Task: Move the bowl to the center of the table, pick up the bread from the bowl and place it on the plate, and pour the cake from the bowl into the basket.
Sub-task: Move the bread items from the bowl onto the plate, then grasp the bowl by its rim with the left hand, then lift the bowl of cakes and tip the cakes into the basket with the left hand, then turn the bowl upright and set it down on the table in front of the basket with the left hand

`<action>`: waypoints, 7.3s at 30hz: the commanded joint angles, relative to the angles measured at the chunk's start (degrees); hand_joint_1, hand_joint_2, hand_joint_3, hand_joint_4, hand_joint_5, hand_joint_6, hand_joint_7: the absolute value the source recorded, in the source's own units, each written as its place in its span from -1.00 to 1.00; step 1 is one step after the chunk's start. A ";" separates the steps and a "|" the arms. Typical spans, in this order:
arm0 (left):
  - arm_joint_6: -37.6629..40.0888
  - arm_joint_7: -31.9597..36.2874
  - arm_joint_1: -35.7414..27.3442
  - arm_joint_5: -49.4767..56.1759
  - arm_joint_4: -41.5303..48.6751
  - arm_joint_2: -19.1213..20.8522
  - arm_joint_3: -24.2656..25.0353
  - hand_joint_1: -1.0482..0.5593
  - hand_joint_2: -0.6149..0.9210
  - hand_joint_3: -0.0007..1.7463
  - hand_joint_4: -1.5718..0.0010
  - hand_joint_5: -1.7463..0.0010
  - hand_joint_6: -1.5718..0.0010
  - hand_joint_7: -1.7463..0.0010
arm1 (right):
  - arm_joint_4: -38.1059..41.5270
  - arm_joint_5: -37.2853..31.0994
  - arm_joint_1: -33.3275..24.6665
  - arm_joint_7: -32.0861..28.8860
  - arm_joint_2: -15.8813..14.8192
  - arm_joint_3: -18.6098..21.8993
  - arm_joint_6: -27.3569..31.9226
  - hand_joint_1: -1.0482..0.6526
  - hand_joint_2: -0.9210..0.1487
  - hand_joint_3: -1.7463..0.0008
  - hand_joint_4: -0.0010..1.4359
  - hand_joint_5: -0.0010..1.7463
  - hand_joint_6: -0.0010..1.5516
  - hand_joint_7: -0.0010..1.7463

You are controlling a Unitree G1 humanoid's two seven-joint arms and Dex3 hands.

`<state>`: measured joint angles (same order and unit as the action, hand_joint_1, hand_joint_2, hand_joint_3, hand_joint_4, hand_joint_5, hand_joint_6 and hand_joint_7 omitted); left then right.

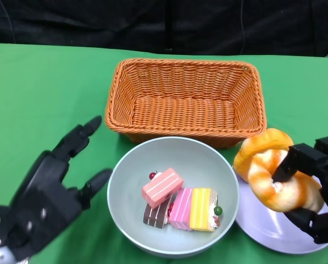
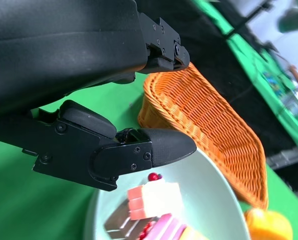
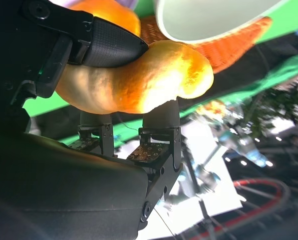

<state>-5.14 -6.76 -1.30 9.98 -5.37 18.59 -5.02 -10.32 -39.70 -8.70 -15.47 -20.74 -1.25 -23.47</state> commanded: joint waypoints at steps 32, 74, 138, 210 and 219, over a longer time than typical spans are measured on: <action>-48.73 10.41 10.50 38.64 15.68 18.88 -6.76 -0.72 1.00 -0.84 0.80 0.20 0.43 0.89 | -16.60 -15.84 -3.75 31.16 -3.84 -4.45 30.87 -0.91 -1.00 0.50 -0.96 -0.29 -0.95 -1.00; -39.74 64.03 32.36 66.29 39.56 20.26 -41.64 -0.23 0.99 -0.89 -0.23 -1.00 -0.05 -0.61 | -12.60 22.47 -11.85 6.59 11.27 1.22 -14.02 0.16 0.25 -0.93 0.28 0.91 0.21 0.43; -21.27 2.80 34.88 -19.01 37.26 -29.12 2.64 0.03 0.09 0.94 -0.29 -1.00 -0.08 -1.00 | 5.84 15.78 -9.08 7.70 10.59 2.44 -26.15 0.16 0.44 -1.00 0.30 1.00 0.09 0.71; -1.49 -17.45 28.29 -29.94 24.29 -24.30 7.62 0.05 0.16 0.88 -0.40 -1.00 -0.15 -1.00 | 6.02 15.09 -9.01 6.72 10.44 2.48 -26.17 0.14 0.47 -1.00 0.29 1.00 0.09 0.72; -17.83 -18.21 18.30 -12.27 15.40 -14.00 0.96 0.05 0.18 0.83 -0.34 -1.00 -0.13 -0.97 | 5.53 16.13 -9.14 6.71 11.03 2.49 -25.54 0.16 0.47 -1.00 0.28 1.00 0.09 0.70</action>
<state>-20.95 -25.32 17.69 -3.61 11.96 2.99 -3.82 -4.39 -24.52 -17.69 -8.54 -9.39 0.84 -49.30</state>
